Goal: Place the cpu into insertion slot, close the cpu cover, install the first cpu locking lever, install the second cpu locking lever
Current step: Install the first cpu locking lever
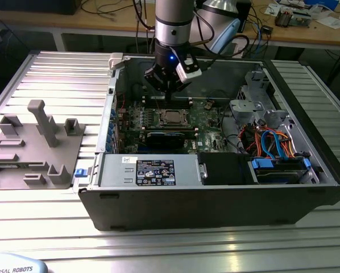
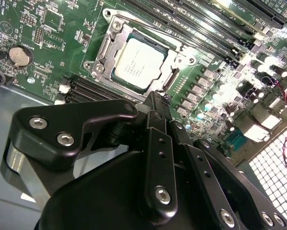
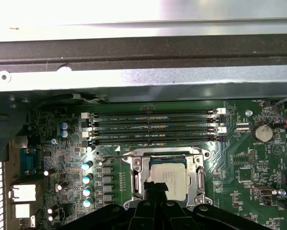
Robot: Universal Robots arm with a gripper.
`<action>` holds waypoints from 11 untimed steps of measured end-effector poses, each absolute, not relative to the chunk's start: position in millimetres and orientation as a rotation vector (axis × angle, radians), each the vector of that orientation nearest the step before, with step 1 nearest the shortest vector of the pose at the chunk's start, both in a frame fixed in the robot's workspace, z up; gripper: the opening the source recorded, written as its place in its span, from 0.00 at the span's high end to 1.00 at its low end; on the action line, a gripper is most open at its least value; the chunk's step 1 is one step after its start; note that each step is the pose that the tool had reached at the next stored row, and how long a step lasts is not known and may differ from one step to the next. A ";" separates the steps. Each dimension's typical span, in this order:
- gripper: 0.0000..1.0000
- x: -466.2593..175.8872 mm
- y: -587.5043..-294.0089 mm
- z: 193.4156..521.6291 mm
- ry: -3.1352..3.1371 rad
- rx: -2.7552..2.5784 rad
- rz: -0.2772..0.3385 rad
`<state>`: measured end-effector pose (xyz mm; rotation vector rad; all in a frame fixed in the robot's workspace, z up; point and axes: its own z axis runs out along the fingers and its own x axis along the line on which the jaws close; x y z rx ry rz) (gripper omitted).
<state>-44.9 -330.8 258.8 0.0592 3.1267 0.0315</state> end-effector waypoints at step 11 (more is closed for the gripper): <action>0.89 -47.8 -330.4 258.6 3.127 0.059 0.032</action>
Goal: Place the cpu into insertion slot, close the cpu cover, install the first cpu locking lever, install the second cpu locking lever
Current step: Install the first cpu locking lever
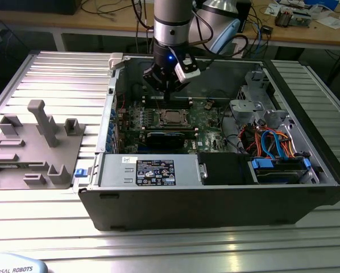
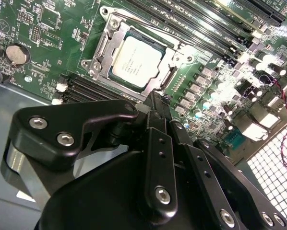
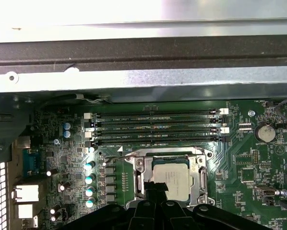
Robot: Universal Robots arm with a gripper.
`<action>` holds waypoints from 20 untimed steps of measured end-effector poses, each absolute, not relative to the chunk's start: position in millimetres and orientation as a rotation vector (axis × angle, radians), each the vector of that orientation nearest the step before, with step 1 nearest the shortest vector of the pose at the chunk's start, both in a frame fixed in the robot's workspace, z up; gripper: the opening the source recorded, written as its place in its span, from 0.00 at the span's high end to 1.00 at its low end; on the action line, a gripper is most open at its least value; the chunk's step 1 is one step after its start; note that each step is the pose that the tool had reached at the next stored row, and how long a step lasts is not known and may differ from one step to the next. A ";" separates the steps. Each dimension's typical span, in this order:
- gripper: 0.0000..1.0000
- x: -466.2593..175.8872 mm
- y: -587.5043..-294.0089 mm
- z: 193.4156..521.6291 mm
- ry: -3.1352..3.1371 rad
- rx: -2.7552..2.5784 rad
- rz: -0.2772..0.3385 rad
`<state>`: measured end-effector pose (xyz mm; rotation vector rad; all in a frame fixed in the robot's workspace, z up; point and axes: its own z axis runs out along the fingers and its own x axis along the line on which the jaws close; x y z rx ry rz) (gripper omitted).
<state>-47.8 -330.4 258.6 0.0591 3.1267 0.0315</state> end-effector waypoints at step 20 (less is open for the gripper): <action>0.89 -53.2 -330.3 258.4 3.127 0.059 0.031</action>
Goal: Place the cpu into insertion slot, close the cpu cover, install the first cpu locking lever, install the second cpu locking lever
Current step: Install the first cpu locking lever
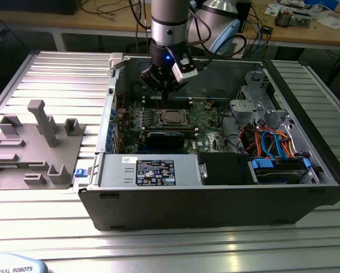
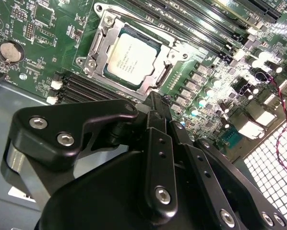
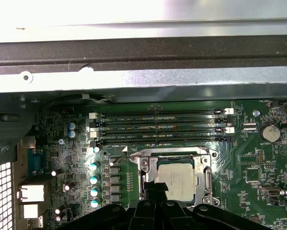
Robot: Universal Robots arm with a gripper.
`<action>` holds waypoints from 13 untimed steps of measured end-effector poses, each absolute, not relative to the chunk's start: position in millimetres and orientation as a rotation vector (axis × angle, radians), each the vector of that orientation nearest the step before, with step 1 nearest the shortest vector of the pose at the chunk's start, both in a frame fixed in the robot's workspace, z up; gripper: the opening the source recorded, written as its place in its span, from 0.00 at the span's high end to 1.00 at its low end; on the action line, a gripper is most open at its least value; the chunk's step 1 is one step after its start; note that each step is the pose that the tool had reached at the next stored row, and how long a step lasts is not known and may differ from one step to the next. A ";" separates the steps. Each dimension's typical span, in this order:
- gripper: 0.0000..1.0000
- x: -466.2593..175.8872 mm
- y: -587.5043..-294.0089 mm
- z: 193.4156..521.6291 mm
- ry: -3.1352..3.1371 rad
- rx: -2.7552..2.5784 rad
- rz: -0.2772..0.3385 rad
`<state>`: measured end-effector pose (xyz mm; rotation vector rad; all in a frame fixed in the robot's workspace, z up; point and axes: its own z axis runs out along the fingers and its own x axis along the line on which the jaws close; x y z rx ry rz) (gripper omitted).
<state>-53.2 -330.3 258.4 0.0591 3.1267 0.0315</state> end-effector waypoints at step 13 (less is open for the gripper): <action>0.89 -56.1 -330.3 258.2 3.127 0.059 0.031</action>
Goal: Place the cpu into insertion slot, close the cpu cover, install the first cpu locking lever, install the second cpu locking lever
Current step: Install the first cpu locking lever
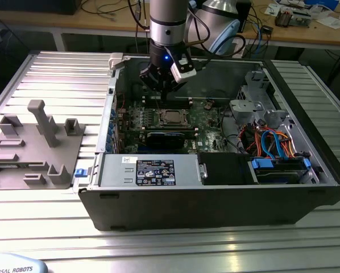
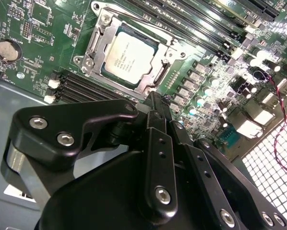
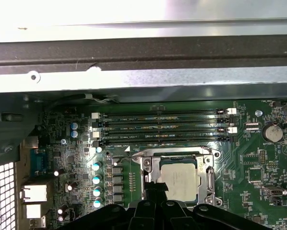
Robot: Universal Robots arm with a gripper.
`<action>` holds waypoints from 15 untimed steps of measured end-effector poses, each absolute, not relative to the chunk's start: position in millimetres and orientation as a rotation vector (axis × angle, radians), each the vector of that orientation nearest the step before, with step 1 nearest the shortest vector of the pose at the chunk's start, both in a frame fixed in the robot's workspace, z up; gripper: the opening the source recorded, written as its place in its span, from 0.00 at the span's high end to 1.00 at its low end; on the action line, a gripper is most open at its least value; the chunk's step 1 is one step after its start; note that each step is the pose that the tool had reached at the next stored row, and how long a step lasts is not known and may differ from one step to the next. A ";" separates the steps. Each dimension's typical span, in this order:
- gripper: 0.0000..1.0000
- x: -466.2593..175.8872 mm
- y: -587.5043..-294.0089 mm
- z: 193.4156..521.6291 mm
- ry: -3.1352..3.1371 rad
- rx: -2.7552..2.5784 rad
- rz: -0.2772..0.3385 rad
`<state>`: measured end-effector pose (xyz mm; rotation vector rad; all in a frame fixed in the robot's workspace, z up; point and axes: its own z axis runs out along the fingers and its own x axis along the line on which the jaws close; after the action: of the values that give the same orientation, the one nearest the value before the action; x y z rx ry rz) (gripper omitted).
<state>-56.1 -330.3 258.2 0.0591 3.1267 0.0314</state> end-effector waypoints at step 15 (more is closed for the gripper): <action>0.89 -59.3 -330.3 258.2 3.127 0.059 0.031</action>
<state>-59.3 -330.3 258.2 0.0591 3.1267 0.0314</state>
